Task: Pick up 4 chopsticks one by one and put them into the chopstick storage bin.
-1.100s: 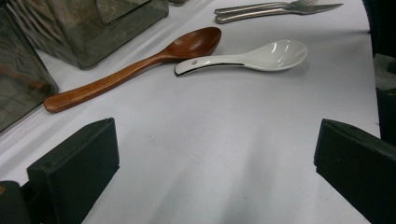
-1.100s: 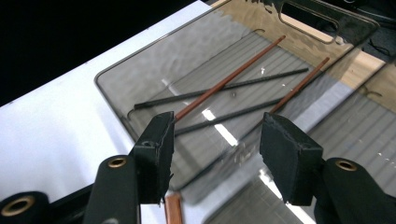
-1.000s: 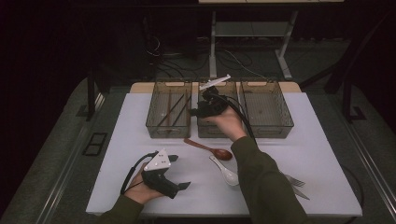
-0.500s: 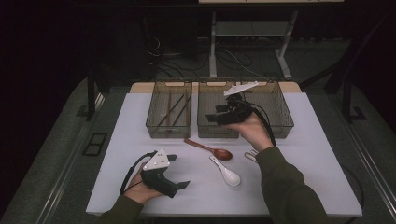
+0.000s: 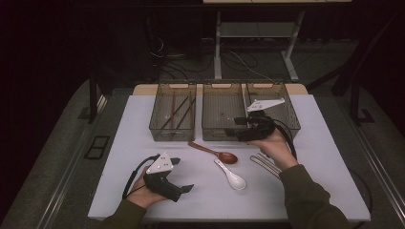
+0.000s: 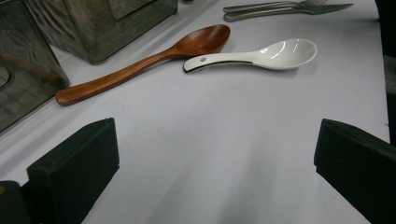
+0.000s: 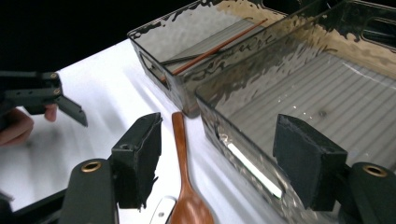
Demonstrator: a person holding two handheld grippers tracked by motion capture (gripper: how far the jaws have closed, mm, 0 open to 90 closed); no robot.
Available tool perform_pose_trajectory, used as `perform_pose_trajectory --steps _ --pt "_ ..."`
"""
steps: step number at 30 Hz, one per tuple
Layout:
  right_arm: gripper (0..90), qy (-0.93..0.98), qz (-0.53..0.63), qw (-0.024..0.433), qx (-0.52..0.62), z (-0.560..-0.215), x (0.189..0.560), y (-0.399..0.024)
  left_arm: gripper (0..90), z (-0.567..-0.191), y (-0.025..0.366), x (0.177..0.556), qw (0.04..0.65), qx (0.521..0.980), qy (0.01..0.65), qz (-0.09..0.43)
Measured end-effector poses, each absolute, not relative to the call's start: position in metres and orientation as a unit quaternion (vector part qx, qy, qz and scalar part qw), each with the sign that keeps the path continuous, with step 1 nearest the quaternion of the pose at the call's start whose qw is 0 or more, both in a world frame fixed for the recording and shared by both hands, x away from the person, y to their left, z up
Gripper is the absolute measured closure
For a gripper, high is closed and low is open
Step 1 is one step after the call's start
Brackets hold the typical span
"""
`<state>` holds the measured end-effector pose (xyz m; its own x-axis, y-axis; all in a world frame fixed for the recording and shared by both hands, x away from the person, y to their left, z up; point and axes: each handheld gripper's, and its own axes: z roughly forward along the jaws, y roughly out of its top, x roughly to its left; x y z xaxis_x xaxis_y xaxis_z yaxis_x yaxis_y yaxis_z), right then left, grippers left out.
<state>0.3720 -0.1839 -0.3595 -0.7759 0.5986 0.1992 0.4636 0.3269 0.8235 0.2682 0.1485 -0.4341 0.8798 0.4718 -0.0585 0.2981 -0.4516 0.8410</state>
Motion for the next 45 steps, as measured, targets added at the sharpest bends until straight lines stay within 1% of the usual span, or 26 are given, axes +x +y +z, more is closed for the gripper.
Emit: perform_pose_trajectory --steps 3,9,11,15,17,20,26,36,45 --pt "29.3 0.808 0.482 0.082 0.33 -0.362 0.364 -0.194 0.0 -0.434 0.148 0.268 0.467 0.85 0.227 0.093" --pt "26.1 0.804 0.484 0.08 0.338 -0.373 0.345 -0.217 0.0 -0.435 0.149 0.268 0.468 0.848 0.229 0.093" --pt "23.7 0.801 0.485 0.081 0.341 -0.377 0.338 -0.223 0.0 -0.435 0.149 0.269 0.466 0.849 0.229 0.093" --pt "23.5 0.802 0.482 0.083 0.343 -0.385 0.323 -0.234 0.0 -0.435 0.148 0.268 0.466 0.849 0.23 0.095" --pt "20.1 0.804 0.48 0.091 0.338 -0.391 0.315 -0.239 0.0 -0.434 0.149 0.268 0.465 0.85 0.229 0.095" --pt "19.0 0.803 0.481 0.108 0.334 -0.399 0.302 -0.247 0.0 -0.434 0.149 0.268 0.468 0.848 0.229 0.095" --pt "18.4 0.8 0.477 0.122 0.344 -0.411 0.283 -0.263 0.0 -0.434 0.149 0.267 0.468 0.848 0.228 0.097" --pt "17.5 0.79 0.482 0.113 0.362 -0.428 0.261 -0.295 0.0 -0.434 0.149 0.267 0.467 0.848 0.229 0.099" --pt "17.5 0.78 0.488 0.123 0.372 -0.433 0.255 -0.309 0.0 -0.432 0.149 0.267 0.468 0.848 0.228 0.099"
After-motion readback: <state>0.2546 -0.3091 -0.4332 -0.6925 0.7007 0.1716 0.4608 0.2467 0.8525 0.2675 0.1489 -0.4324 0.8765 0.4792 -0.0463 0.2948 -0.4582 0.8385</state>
